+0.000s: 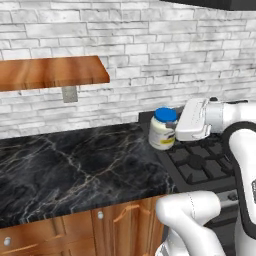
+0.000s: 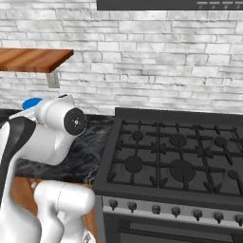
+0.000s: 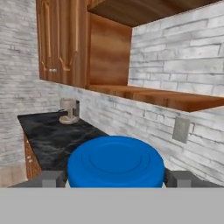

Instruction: Take 2 condiments from the cabinet and move them on the counter near the stove.Make sure the condiments are lined up with each other, next to each other.

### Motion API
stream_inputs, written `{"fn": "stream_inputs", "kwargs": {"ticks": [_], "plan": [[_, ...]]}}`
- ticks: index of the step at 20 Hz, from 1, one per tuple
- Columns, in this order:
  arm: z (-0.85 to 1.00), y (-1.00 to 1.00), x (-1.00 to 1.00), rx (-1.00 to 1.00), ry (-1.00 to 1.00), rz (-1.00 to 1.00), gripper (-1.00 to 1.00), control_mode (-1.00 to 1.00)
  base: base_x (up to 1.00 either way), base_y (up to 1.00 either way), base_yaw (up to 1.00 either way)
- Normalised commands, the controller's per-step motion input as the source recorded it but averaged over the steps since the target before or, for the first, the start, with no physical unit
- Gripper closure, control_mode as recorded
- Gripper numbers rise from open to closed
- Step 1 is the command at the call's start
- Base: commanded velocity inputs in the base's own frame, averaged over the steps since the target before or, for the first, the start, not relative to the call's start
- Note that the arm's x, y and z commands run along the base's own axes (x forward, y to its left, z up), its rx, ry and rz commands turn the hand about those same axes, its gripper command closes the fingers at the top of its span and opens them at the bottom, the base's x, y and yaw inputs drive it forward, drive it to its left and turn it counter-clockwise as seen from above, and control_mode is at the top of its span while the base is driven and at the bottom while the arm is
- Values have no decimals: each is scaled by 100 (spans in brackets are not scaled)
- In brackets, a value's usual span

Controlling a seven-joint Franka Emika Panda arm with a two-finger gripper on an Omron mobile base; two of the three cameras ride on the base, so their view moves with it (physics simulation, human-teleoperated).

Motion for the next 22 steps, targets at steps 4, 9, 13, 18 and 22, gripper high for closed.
{"fn": "stream_inputs", "kwargs": {"ticks": [4,9,13,18,22], "plan": [[-62,-3,79,-5,0,6,100,-100,0,0,0],[-82,-9,70,-8,5,21,100,-100,0,0,0],[-48,-5,87,-1,1,15,100,-100,0,0,0],[-31,-2,81,0,0,3,100,-100,0,0,0],[-25,-9,63,-1,5,0,100,-100,0,0,0]]}}
